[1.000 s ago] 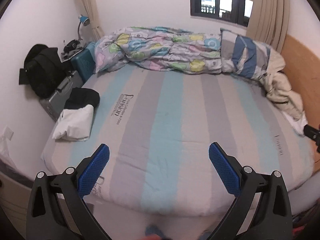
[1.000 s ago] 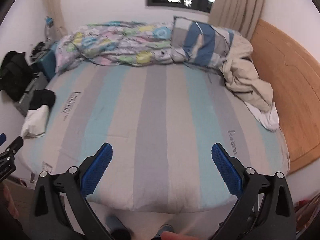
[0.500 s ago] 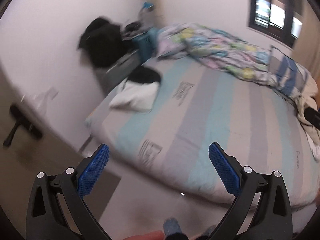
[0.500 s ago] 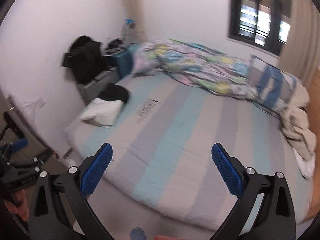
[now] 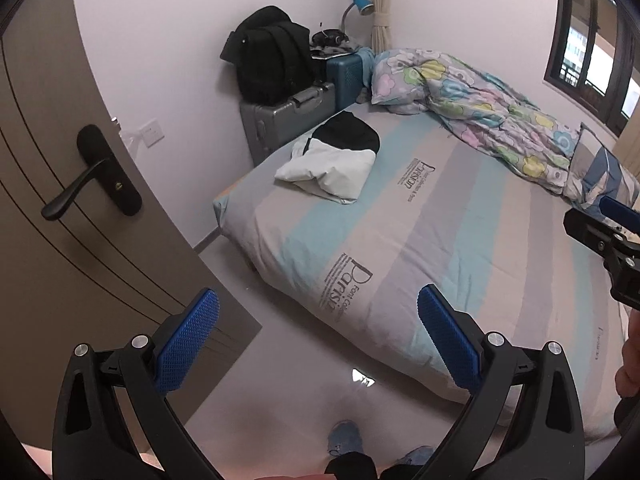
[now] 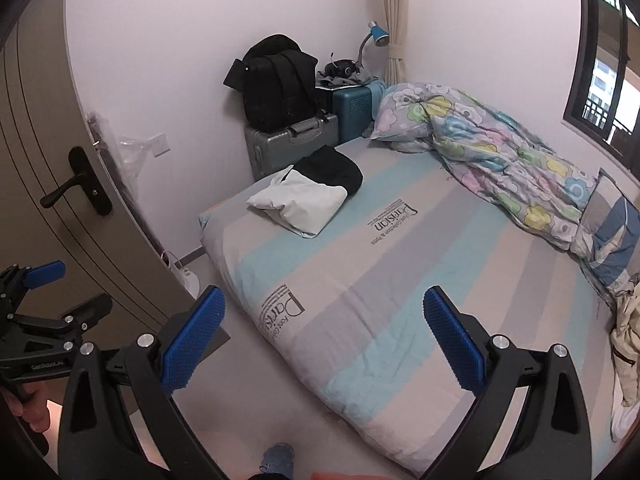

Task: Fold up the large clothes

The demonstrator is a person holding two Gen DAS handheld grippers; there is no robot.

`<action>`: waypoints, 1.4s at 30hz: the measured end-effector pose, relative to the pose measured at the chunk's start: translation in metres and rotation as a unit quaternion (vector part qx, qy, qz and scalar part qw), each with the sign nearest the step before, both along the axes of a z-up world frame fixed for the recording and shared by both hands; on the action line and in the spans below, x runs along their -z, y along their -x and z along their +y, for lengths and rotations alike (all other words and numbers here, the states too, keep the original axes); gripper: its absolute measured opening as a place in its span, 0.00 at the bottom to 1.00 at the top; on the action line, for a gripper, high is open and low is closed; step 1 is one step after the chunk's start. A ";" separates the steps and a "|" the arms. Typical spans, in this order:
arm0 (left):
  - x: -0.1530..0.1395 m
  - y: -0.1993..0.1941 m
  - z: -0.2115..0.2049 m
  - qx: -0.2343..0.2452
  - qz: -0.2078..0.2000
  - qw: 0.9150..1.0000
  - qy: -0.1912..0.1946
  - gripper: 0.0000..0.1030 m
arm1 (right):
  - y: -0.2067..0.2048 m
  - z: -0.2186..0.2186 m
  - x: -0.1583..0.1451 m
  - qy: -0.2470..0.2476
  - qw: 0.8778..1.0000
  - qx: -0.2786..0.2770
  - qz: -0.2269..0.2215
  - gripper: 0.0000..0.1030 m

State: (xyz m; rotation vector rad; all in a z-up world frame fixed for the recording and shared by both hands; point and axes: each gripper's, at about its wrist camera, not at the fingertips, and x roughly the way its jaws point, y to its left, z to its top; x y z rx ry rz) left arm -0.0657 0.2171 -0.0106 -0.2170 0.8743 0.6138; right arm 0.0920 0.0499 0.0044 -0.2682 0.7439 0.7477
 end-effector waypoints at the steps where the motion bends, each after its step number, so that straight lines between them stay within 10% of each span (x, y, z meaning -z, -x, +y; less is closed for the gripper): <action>1: -0.001 -0.001 0.000 0.002 -0.004 1.000 0.001 0.95 | 0.002 0.001 0.000 0.002 1.000 0.003 0.000 0.93; 42: 0.010 -0.060 0.033 0.026 -0.005 1.000 0.016 0.95 | -0.033 0.012 0.009 0.009 1.000 0.024 0.010 0.93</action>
